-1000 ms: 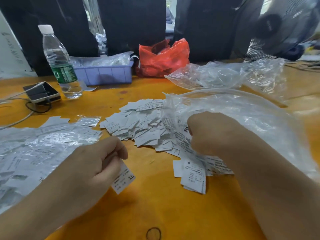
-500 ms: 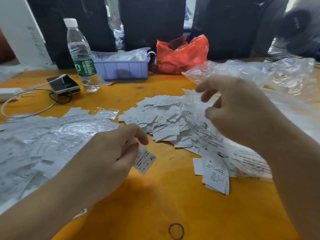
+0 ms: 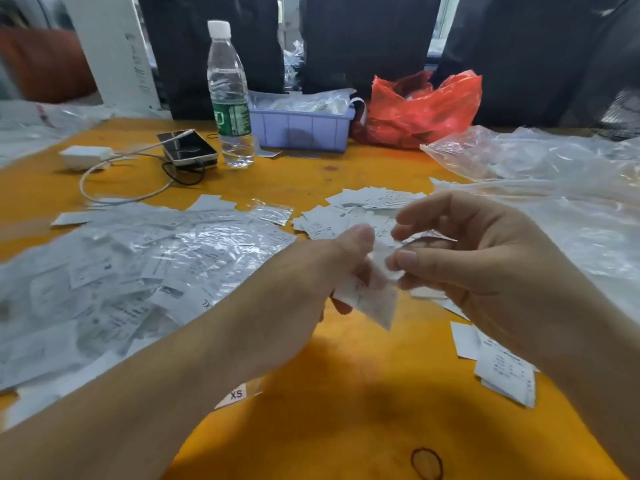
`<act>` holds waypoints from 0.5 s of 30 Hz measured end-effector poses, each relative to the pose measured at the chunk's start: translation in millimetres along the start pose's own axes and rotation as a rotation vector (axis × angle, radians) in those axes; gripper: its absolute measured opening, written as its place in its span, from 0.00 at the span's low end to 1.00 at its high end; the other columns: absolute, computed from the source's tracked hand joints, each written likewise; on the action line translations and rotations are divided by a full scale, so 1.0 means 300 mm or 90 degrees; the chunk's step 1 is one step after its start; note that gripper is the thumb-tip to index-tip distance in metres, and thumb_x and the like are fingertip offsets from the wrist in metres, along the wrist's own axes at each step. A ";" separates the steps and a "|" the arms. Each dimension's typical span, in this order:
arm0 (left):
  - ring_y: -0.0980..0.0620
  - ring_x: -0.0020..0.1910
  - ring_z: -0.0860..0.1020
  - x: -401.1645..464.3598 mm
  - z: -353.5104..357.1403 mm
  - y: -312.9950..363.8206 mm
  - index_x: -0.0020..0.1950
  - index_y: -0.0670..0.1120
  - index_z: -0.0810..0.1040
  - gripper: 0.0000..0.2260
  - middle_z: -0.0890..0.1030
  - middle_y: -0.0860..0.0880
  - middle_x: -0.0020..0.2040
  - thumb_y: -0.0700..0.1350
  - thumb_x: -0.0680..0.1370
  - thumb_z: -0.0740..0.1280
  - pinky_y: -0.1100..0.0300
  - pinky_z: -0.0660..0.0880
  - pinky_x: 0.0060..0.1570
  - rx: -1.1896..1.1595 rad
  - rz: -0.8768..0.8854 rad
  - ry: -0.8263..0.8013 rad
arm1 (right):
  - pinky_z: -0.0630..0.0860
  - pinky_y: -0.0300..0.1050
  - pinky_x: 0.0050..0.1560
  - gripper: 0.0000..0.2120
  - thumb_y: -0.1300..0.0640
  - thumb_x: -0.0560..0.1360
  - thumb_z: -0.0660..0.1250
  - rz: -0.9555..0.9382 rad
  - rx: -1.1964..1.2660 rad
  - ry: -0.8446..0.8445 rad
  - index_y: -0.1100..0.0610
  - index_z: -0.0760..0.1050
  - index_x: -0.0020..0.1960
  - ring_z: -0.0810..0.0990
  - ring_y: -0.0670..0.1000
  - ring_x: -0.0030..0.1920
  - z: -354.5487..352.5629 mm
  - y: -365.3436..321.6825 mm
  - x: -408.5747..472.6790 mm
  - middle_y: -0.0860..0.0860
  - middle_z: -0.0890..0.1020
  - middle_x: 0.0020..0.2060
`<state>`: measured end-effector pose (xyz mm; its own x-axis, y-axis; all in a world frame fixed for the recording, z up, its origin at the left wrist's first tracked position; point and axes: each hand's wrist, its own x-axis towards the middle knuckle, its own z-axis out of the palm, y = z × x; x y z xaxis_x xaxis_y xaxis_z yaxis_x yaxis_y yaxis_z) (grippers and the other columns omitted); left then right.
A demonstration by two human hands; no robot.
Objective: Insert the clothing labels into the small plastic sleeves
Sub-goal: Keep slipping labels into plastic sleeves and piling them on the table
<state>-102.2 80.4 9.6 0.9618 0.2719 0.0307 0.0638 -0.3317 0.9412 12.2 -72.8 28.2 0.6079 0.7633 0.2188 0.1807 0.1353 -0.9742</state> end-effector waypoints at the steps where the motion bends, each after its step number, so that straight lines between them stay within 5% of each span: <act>1: 0.53 0.36 0.73 0.002 -0.004 -0.002 0.39 0.55 0.84 0.25 0.80 0.48 0.37 0.71 0.68 0.57 0.55 0.69 0.41 -0.015 -0.010 -0.002 | 0.80 0.47 0.40 0.16 0.60 0.56 0.79 -0.008 -0.002 0.003 0.52 0.83 0.42 0.85 0.59 0.40 0.001 0.000 0.000 0.53 0.84 0.42; 5: 0.59 0.29 0.71 -0.004 -0.004 0.005 0.41 0.51 0.83 0.14 0.78 0.48 0.32 0.60 0.70 0.65 0.66 0.68 0.31 0.029 0.042 0.004 | 0.80 0.45 0.40 0.15 0.59 0.56 0.78 -0.019 -0.015 0.017 0.53 0.83 0.42 0.85 0.59 0.40 0.004 0.003 -0.002 0.54 0.83 0.42; 8: 0.55 0.30 0.70 -0.011 -0.009 0.004 0.41 0.50 0.82 0.09 0.76 0.47 0.32 0.55 0.73 0.70 0.63 0.66 0.30 0.044 0.060 0.027 | 0.81 0.45 0.38 0.19 0.63 0.55 0.81 0.010 -0.012 -0.002 0.53 0.83 0.44 0.84 0.57 0.40 0.007 0.003 0.000 0.54 0.83 0.43; 12: 0.51 0.31 0.69 -0.012 -0.016 0.010 0.39 0.49 0.82 0.11 0.75 0.42 0.33 0.56 0.73 0.70 0.60 0.65 0.30 0.035 0.078 0.037 | 0.76 0.42 0.31 0.23 0.59 0.62 0.75 0.064 -0.021 -0.091 0.56 0.77 0.56 0.81 0.53 0.35 0.018 0.002 -0.005 0.57 0.82 0.39; 15: 0.54 0.30 0.69 -0.013 -0.016 0.007 0.38 0.48 0.81 0.15 0.72 0.43 0.30 0.59 0.69 0.68 0.65 0.64 0.28 0.024 0.093 0.031 | 0.71 0.41 0.28 0.15 0.59 0.64 0.74 0.072 -0.039 -0.129 0.59 0.81 0.50 0.75 0.49 0.29 0.023 0.008 -0.008 0.57 0.79 0.33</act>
<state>-107.0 83.0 13.2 0.9474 0.2617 0.1841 -0.0657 -0.4041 0.9123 5.8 -70.0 25.1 0.4607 0.8833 0.0869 0.1712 0.0077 -0.9852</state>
